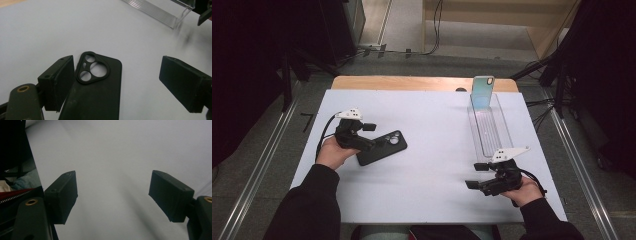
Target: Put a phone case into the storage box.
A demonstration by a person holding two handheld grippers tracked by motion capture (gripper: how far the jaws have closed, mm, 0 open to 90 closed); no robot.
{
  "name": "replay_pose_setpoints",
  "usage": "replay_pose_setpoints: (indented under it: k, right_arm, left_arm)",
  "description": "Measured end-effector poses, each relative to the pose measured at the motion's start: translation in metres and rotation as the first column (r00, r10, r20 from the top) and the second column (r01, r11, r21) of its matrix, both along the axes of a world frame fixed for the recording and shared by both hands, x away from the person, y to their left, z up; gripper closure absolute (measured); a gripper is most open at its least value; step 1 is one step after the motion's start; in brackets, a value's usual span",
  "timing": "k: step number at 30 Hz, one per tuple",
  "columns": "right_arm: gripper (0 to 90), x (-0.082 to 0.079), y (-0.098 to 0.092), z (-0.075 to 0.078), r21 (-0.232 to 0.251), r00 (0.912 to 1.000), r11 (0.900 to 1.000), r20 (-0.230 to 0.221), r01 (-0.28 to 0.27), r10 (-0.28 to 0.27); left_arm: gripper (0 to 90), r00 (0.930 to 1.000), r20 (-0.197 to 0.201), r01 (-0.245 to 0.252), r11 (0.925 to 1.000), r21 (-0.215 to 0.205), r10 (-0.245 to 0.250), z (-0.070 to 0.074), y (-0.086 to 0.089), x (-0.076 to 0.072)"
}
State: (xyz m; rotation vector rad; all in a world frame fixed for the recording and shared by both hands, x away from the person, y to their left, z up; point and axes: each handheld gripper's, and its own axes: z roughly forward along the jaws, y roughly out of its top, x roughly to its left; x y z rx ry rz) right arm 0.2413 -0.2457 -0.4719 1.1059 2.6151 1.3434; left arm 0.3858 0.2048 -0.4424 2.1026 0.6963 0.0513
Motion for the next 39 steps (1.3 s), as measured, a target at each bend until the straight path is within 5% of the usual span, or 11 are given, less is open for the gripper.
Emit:
replay_pose_setpoints:
  k: [8,12,31,39]
  right_arm:
    - [21.1,-0.001,0.000,0.000,0.001,1.0000,1.000,-0.004,-0.001,0.001]
    - [21.1,-0.001,-0.001,0.000,-0.001,1.0000,1.000,-0.008,0.004,-0.004]
    - [21.1,-0.002,-0.001,0.000,0.000,1.0000,1.000,-0.008,0.002,-0.002]
    - [21.1,-0.002,-0.001,0.000,0.001,1.0000,1.000,-0.008,0.000,0.000]
  left_arm:
    - [13.0,0.9996,0.017,-0.024,0.9992,0.033,0.023,-0.007,-0.006,0.008]
    - [0.0,1.0000,0.007,-0.007,0.9999,0.008,0.007,-0.011,-0.006,0.010]
    - [0.0,0.9999,0.006,0.008,0.9983,0.057,-0.008,-0.040,-0.007,0.010]
    - [0.0,0.9999,0.001,0.016,0.9926,0.120,-0.016,-0.055,-0.010,0.011]
